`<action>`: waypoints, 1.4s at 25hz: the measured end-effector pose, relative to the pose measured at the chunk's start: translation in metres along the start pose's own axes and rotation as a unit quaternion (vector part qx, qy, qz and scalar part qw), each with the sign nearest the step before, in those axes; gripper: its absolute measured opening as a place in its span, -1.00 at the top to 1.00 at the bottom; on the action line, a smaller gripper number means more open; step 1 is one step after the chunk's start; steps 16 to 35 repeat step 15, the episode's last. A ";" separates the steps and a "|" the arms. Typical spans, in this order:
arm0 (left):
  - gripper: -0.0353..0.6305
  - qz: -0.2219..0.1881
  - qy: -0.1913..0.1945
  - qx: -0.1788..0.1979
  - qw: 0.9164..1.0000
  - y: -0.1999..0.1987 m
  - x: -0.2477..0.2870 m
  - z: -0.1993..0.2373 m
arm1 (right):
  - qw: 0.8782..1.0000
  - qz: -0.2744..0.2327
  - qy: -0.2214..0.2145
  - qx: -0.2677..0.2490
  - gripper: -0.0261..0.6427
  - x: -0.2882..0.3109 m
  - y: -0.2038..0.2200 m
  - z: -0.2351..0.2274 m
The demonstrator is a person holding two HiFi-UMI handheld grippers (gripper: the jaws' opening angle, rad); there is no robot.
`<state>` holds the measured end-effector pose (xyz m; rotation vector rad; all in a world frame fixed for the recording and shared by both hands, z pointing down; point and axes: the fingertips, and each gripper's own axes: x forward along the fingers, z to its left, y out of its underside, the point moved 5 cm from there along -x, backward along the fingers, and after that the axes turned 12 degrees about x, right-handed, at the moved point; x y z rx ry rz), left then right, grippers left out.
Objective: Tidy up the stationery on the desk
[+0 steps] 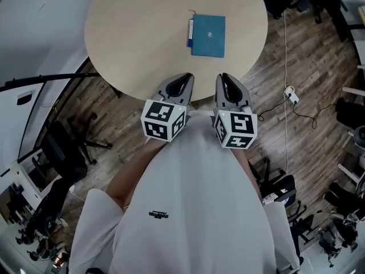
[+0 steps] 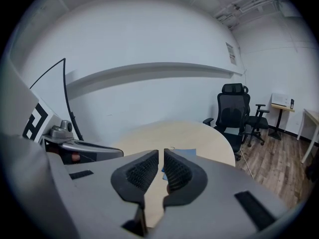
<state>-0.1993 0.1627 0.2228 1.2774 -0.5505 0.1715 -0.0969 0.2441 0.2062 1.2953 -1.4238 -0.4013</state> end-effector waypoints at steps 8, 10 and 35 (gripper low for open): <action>0.80 -0.007 -0.005 -0.001 1.000 -0.001 -0.002 0.004 | 1.000 0.004 -0.003 -0.014 0.75 0.001 0.000 0.004; 0.80 0.000 -0.002 0.000 1.000 -0.002 0.001 0.003 | 1.000 0.006 -0.004 -0.019 0.75 0.000 -0.002 0.004; 0.80 0.020 0.001 0.014 1.000 -0.004 0.002 -0.003 | 0.999 0.017 -0.009 -0.030 0.75 -0.006 -0.002 0.005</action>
